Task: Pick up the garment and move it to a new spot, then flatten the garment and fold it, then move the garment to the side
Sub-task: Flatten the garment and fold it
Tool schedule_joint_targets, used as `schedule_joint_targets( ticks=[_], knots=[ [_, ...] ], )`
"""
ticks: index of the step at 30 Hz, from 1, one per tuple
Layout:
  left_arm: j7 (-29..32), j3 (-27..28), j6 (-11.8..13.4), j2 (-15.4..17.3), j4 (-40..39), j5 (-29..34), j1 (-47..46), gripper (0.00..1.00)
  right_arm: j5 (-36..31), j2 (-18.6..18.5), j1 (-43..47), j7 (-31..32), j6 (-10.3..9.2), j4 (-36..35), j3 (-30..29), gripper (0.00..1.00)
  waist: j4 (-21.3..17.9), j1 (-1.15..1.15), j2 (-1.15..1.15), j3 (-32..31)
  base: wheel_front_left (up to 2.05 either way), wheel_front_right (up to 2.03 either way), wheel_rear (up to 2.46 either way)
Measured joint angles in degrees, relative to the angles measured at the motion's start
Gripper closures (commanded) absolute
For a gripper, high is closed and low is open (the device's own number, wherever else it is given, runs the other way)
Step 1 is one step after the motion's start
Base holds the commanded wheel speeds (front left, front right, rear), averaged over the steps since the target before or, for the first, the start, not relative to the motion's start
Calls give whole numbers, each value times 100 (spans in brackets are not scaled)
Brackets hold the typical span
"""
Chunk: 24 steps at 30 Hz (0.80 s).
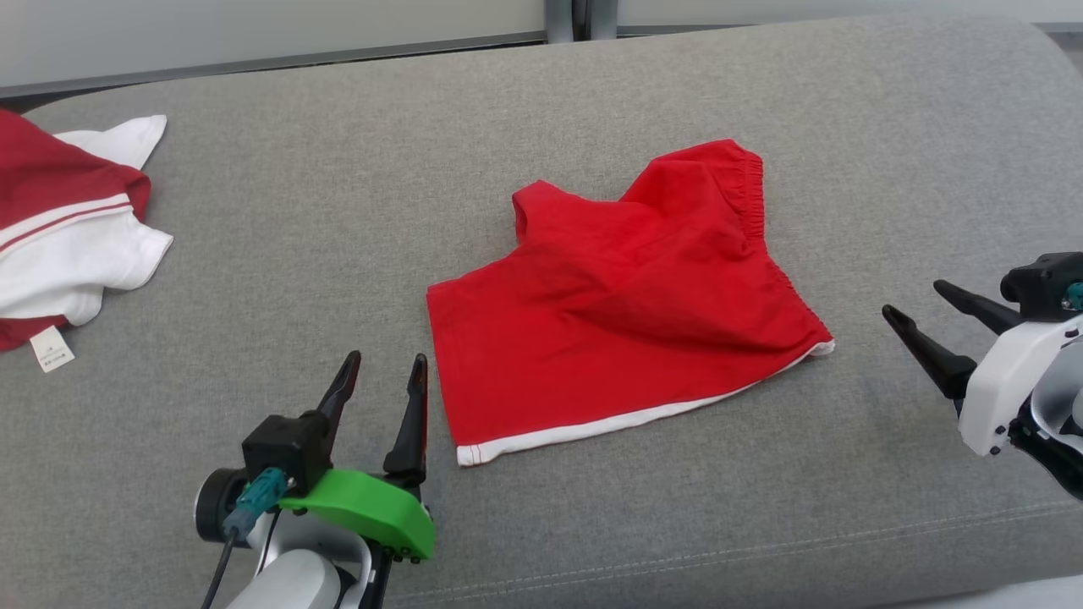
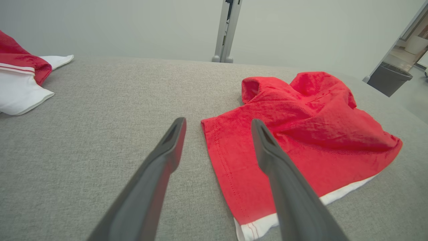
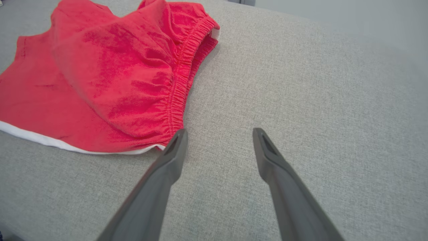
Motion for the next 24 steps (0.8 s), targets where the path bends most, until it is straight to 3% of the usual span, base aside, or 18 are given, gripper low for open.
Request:
schedule_joint_targets(
  ticks=[4, 10, 16, 24],
  knots=[
    [-43, 146, 88, 97, -83, -65, 181, 0, -91, 149, 172, -272, 0, 162, -522, 0, -116, 0, 0, -155, 0, 0, 0],
    [-94, 370, 220, 210, -225, -170, 540, 0, -625, 695, 504, -366, 0, 386, -1688, 0, -242, 0, 0, -435, 0, 0, 0],
    [-143, 581, 321, 330, -331, -224, 907, 0, -1656, 1475, 1033, -380, 0, 415, -3192, 0, -301, 0, 0, -731, 0, 0, 0],
    [-170, 1081, 309, 541, -446, -270, 1312, 0, -3199, 2536, 1835, -226, -1, 129, -4532, 0, -234, 0, 0, -1067, 0, 0, 0]
  ],
)
